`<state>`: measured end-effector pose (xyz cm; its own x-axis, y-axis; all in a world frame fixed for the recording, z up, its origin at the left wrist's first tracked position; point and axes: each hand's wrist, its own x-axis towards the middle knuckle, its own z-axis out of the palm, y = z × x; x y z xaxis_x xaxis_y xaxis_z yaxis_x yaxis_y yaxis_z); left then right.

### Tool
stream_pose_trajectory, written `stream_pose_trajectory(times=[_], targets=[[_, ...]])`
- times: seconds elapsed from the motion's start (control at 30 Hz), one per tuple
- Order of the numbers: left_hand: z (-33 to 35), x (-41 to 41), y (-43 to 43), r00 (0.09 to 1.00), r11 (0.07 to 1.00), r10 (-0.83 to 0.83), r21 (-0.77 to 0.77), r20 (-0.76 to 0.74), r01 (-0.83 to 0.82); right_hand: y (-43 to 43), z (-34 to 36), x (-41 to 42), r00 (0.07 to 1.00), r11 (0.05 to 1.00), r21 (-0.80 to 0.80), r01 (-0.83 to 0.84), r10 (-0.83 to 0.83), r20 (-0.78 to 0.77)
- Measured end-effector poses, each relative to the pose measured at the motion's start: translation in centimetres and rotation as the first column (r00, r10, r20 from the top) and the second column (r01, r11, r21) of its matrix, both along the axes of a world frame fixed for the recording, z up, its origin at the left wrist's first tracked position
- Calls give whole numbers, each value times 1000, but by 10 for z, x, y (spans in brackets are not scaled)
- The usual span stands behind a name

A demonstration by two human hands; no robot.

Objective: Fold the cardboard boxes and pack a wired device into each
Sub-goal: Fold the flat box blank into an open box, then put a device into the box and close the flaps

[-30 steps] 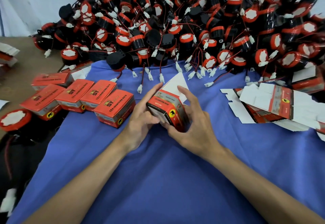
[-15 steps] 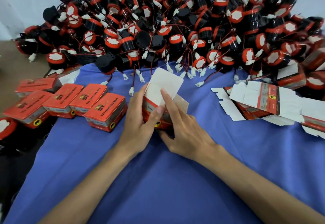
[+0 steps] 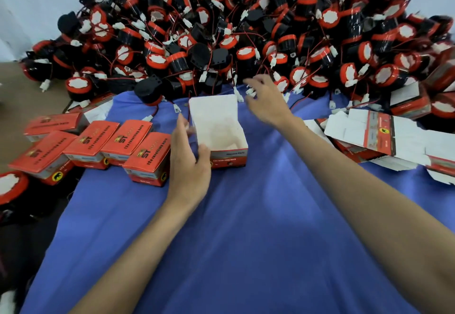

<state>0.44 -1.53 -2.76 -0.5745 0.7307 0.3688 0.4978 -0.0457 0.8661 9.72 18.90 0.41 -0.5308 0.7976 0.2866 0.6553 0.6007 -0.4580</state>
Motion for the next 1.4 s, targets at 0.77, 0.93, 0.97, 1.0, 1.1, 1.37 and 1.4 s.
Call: stream_pose_trajectory(times=[0.77,0.93,0.97,1.0,1.1,1.37,1.4], targets=[[20,32,14,392,892,-266,-379,-881,-245,-22,-24,17,764,970,203,132,31,-645],[17,18,27,417,902,-336,-415,-845,-114,-36,12,10,643,953,287,96,160,-749],[17,17,30,430,905,-341,-416,-836,-89,-39,20,10,610,955,279,98,164,-776],[20,17,32,454,902,-354,-426,-817,-63,-41,29,11,581,961,256,105,150,-800],[24,16,37,505,889,-383,-457,-773,-24,-47,55,16,509,988,121,91,59,-859],[51,2,57,642,715,-513,-697,-571,-48,-71,102,25,332,992,84,-92,110,-937],[56,2,56,653,673,-546,-739,-524,-30,-75,106,26,338,987,104,-121,140,-931]])
